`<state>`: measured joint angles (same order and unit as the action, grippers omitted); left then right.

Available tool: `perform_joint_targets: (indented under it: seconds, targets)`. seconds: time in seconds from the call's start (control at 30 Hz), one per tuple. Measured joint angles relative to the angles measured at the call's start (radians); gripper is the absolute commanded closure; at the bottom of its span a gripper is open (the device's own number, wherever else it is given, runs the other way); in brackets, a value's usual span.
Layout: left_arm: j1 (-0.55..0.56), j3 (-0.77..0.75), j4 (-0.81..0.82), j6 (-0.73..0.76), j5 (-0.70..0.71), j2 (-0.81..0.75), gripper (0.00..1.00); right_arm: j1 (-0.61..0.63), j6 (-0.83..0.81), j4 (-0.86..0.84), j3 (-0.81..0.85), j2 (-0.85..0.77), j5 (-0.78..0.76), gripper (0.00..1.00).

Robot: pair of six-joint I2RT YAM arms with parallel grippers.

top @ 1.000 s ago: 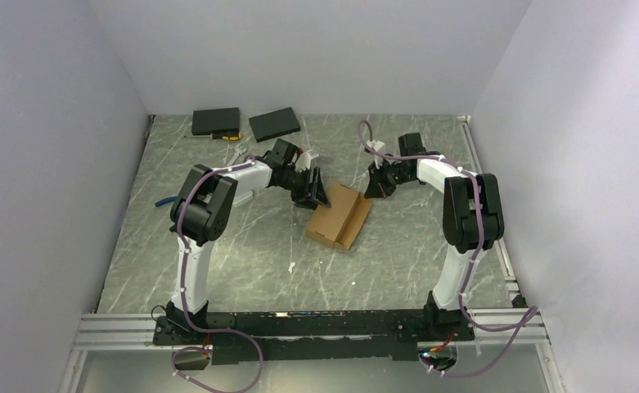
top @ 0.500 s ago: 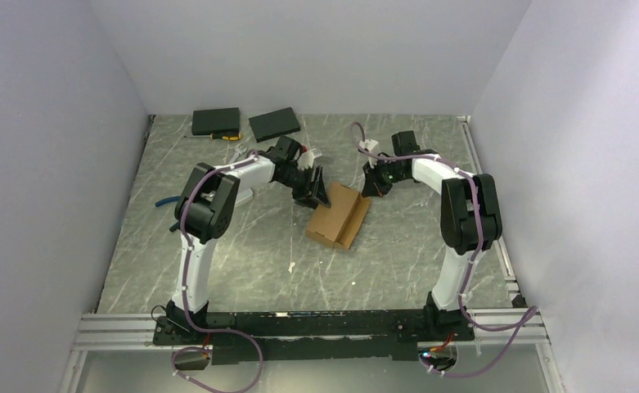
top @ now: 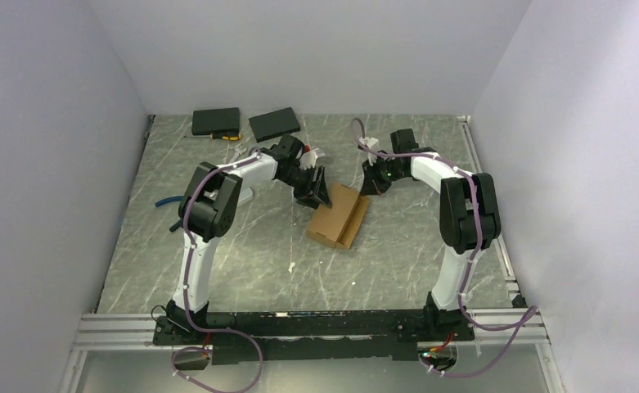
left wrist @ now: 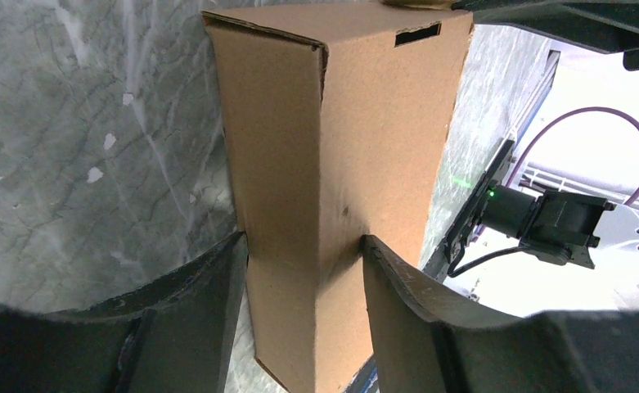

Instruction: Fold the paper box

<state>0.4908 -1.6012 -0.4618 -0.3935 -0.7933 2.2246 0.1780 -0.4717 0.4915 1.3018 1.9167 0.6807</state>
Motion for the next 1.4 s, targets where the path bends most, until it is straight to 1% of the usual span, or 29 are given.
perform_joint_targets:
  seconds: [0.17, 0.3, 0.67, 1.27, 1.4]
  targets:
    - [0.004, -0.023, -0.008, 0.0, -0.015, 0.018, 0.42, -0.012, 0.028, -0.003, 0.0, 0.0, 0.007, 1.0]
    - [0.004, -0.032, -0.015, -0.002, -0.022, 0.026, 0.41, -0.019, 0.035, -0.004, 0.0, 0.006, 0.018, 0.96]
    - [0.0, -0.018, 0.011, -0.023, -0.029, 0.026, 0.39, -0.041, 0.037, -0.003, -0.002, 0.007, 0.047, 0.92]
    - [-0.003, -0.007, 0.028, -0.042, -0.033, 0.026, 0.38, -0.065, 0.039, 0.0, -0.006, 0.001, 0.089, 0.77]
    - [-0.003, -0.006, 0.03, -0.042, -0.033, 0.026, 0.39, -0.079, 0.046, 0.0, -0.011, -0.011, 0.105, 0.76]
